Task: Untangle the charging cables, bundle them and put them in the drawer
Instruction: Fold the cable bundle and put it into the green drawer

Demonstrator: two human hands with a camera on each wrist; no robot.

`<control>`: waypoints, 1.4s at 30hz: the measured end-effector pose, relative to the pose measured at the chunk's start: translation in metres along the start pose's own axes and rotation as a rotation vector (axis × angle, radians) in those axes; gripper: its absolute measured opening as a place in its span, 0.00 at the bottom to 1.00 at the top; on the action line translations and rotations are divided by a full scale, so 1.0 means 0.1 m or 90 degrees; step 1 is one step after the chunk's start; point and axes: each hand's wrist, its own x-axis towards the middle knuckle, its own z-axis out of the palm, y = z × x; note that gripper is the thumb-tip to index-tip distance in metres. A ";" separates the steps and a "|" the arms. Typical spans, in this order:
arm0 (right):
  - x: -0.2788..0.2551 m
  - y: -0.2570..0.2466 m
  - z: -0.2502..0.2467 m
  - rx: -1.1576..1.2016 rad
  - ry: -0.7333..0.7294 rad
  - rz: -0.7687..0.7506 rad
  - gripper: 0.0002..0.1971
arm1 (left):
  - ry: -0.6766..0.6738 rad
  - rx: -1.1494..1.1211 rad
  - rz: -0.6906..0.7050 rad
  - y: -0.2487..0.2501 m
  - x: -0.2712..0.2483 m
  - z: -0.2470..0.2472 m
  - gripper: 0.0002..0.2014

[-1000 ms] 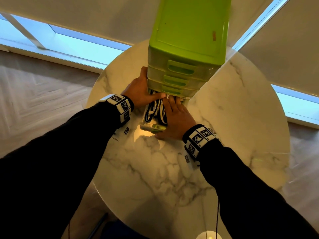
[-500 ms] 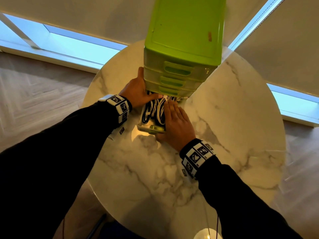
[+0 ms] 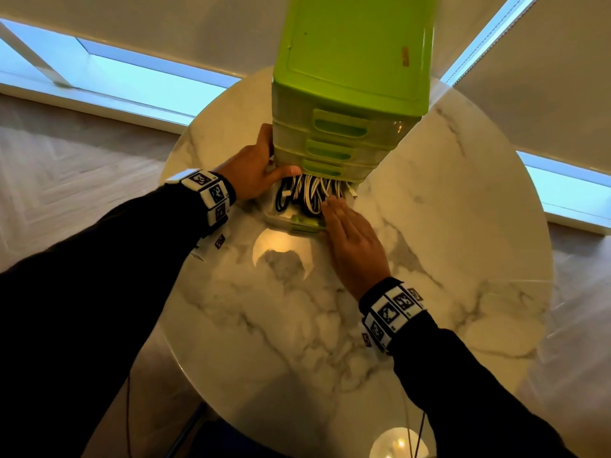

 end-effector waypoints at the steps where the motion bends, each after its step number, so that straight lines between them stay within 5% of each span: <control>1: 0.03 0.03 0.01 -0.014 -0.001 -0.026 0.20 | -0.003 -0.001 -0.002 0.00 0.00 -0.01 0.42; 4: 0.09 0.00 0.00 -0.048 0.019 -0.056 0.21 | -0.021 0.018 -0.005 -0.01 0.03 -0.03 0.45; 7: 0.08 -0.02 -0.09 -0.061 0.058 0.046 0.16 | -0.027 0.032 -0.004 0.00 0.04 -0.08 0.46; 11: 0.15 0.11 -0.06 0.078 -0.025 0.130 0.26 | -0.029 0.013 -0.013 0.05 0.02 -0.08 0.52; 14: 0.18 0.24 -0.02 0.141 -0.024 0.069 0.20 | 0.017 -0.003 -0.042 0.10 0.01 -0.01 0.63; 17: 0.22 0.30 -0.05 0.181 0.020 0.105 0.14 | 0.075 -0.004 -0.067 0.11 0.02 0.06 0.62; 19: 0.28 0.34 -0.10 0.205 0.029 0.240 0.26 | 0.090 0.003 -0.070 0.14 0.03 0.06 0.61; 21: 0.35 0.42 -0.18 0.262 0.019 0.372 0.50 | 0.069 -0.004 -0.062 0.17 0.01 0.04 0.60; 24: 0.49 0.55 -0.25 0.458 -0.107 0.367 0.65 | -0.041 -0.082 -0.037 0.10 -0.13 0.02 0.66; 27: 0.57 0.59 -0.20 0.478 -0.192 0.395 0.61 | -0.064 -0.020 0.008 0.01 -0.24 0.04 0.70; 32: 0.77 0.59 -0.08 0.445 -0.071 0.517 0.45 | 0.064 0.042 -0.031 0.03 -0.15 0.11 0.47; 39: 0.70 0.61 -0.01 0.393 -0.012 0.488 0.20 | 0.155 0.022 -0.031 -0.06 -0.14 0.27 0.28; 42: 0.55 0.56 -0.04 0.437 -0.051 0.455 0.25 | 0.146 0.026 -0.033 -0.05 -0.17 0.29 0.25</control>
